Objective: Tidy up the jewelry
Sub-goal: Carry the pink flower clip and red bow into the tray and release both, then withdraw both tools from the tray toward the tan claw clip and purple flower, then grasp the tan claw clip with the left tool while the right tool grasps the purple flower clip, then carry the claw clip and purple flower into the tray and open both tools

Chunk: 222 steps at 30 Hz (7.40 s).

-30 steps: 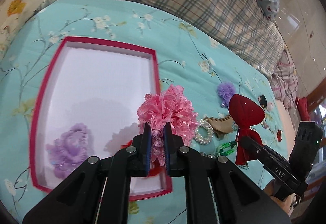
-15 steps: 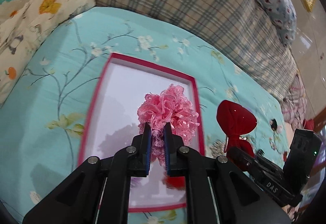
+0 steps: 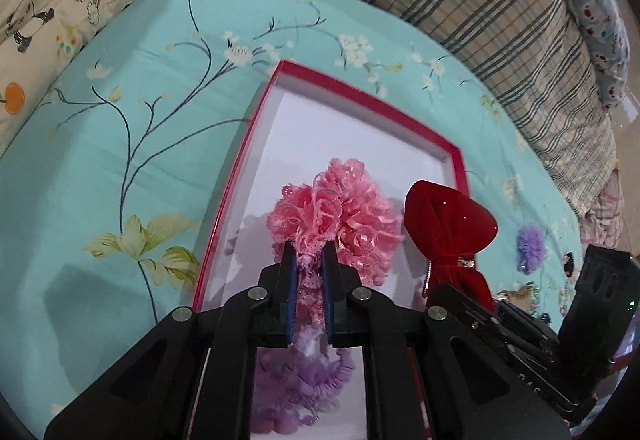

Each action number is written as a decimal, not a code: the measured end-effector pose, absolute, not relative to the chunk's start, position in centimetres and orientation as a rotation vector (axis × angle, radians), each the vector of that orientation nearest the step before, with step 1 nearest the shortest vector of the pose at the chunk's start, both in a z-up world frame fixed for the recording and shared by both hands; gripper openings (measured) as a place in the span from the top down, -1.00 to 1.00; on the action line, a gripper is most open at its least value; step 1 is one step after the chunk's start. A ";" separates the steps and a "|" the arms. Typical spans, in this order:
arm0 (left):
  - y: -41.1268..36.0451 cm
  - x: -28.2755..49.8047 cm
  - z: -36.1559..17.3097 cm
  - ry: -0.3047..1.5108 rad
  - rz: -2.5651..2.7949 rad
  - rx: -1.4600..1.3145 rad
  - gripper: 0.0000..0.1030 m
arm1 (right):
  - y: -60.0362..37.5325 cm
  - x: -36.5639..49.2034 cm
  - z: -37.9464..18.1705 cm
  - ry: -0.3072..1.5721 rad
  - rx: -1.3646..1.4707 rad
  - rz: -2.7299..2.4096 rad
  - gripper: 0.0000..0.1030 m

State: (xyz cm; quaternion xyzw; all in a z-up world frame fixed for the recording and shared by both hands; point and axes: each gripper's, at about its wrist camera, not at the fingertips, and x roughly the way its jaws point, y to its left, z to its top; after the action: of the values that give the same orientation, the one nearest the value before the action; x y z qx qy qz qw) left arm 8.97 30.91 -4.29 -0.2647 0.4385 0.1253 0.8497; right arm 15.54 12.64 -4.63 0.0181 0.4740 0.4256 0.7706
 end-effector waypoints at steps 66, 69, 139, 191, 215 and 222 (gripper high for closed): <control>5.8 8.9 0.0 0.996 -0.044 -0.289 -0.12 | -19.9 11.7 -1.7 0.923 0.257 0.505 -0.07; 4.8 9.7 -0.1 1.009 -0.079 -0.255 -0.12 | -19.7 12.5 -1.7 0.925 0.256 0.501 -0.08; 6.0 17.6 -0.2 0.949 -0.291 -0.132 -0.05 | -16.0 23.1 -1.0 0.930 0.358 0.562 0.86; 28.7 13.2 1.2 0.863 0.137 -0.356 -0.04 | 8.8 20.6 -0.2 0.982 0.224 0.894 0.86; 30.7 16.7 -3.4 0.953 0.244 -0.332 -0.05 | 14.5 22.7 -5.5 1.068 0.088 0.828 0.82; 30.4 16.9 -3.4 0.958 0.248 -0.297 -0.05 | 14.7 22.7 -5.7 1.067 0.068 0.822 0.76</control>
State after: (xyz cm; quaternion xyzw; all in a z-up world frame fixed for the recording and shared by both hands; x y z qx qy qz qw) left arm 16.86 30.39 -3.42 -0.1421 0.4580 0.1186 0.8695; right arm 22.72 14.70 -5.71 0.0316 0.4938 0.3806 0.7812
